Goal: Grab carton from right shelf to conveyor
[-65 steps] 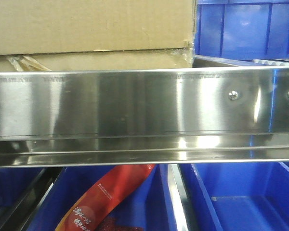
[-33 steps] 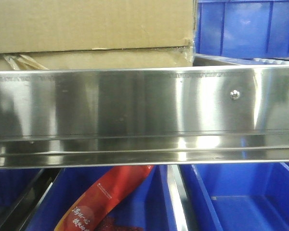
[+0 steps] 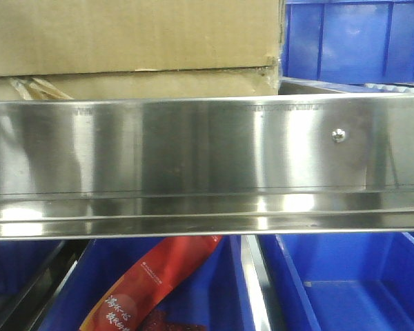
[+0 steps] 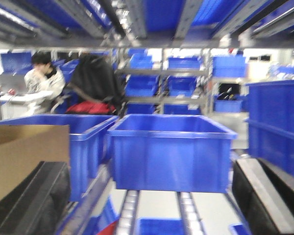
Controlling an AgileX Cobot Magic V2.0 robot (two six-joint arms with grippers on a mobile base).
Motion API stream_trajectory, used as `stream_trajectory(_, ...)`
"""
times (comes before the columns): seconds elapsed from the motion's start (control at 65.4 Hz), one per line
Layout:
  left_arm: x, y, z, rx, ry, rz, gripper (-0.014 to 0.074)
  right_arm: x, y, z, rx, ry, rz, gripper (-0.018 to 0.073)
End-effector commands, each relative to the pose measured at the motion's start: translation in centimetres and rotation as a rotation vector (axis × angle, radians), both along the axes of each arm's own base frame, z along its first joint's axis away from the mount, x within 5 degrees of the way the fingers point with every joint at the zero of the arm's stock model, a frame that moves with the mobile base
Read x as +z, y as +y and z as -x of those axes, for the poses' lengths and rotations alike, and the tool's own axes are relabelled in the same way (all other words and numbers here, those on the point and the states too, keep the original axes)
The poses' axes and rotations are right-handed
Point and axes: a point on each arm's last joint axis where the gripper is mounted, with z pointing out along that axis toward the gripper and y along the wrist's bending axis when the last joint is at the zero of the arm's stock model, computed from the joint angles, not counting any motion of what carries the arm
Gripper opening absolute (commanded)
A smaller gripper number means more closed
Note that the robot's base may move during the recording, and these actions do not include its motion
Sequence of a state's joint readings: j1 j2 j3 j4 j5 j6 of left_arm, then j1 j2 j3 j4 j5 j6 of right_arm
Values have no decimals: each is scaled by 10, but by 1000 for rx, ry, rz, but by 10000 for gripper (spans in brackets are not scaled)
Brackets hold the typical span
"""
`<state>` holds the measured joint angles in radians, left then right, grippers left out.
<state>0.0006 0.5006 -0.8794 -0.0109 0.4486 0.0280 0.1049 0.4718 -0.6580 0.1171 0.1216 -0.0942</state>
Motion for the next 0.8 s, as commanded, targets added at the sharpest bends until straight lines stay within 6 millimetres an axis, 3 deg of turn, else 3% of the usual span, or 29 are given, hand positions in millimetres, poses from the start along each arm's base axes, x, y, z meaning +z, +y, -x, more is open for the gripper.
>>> stream_trajectory(0.0,13,-6,-16,-63,39,-17,571,20,6,-17,40,1,5,568)
stream_trajectory(0.214,47,-29,-60,-217,127,-91,571,68,45,-54,258,81,28,568)
stream_trajectory(0.382,64,-49,-101,-284,202,-104,571,88,89,-88,414,217,80,568)
stream_trajectory(0.627,77,-60,-158,-236,371,-69,571,99,131,-146,461,483,97,568)
stream_trajectory(0.78,82,-57,-184,-110,478,-44,571,111,145,-169,462,583,65,568)
